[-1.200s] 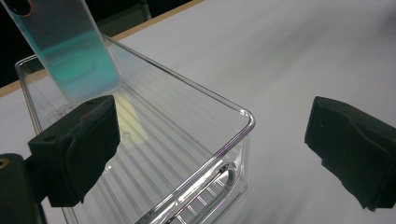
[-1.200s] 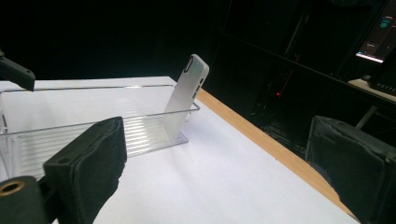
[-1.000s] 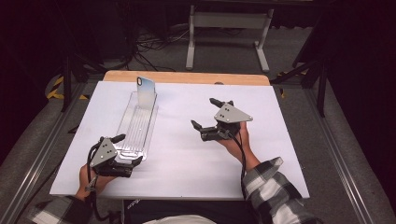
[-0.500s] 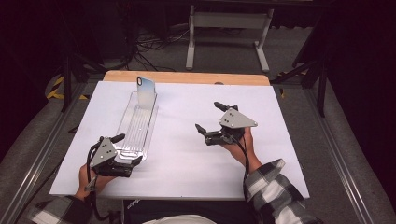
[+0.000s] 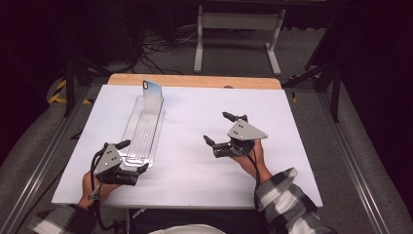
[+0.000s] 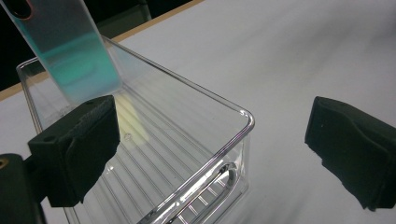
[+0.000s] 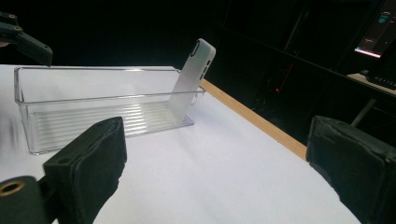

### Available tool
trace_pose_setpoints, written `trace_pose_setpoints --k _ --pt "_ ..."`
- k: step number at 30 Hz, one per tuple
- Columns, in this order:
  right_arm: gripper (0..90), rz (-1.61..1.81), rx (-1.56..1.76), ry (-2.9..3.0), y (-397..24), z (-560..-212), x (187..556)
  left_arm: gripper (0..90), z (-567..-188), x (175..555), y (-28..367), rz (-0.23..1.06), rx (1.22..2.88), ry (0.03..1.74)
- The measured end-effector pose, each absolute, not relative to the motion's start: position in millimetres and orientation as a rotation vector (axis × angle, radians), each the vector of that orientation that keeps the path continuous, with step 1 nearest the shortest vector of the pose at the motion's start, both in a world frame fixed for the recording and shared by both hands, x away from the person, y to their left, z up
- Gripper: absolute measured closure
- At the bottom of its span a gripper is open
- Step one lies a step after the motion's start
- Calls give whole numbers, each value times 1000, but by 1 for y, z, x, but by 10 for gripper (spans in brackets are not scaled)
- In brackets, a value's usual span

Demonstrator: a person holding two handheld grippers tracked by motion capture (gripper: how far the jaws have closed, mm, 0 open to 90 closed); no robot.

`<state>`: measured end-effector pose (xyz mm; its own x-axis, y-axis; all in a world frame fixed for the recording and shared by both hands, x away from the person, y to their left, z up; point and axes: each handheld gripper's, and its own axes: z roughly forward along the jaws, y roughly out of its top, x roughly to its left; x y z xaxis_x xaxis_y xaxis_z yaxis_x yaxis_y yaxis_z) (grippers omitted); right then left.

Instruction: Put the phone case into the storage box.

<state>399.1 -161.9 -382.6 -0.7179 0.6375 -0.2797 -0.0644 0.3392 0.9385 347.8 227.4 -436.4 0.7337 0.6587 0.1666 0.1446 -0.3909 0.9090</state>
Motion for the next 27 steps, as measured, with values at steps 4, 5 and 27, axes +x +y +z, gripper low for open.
trace_pose_setpoints --k 4,5,27 --pt "59 1423 486 1965 -163 -385 395 39 -437 348 227 633 1923 620" --pt "59 1430 490 1965 -163 -386 394 39 -437 348 227 633 1923 619" --pt "63 1414 457 1954 -173 -395 373 39 -437 348 227 629 1926 620"
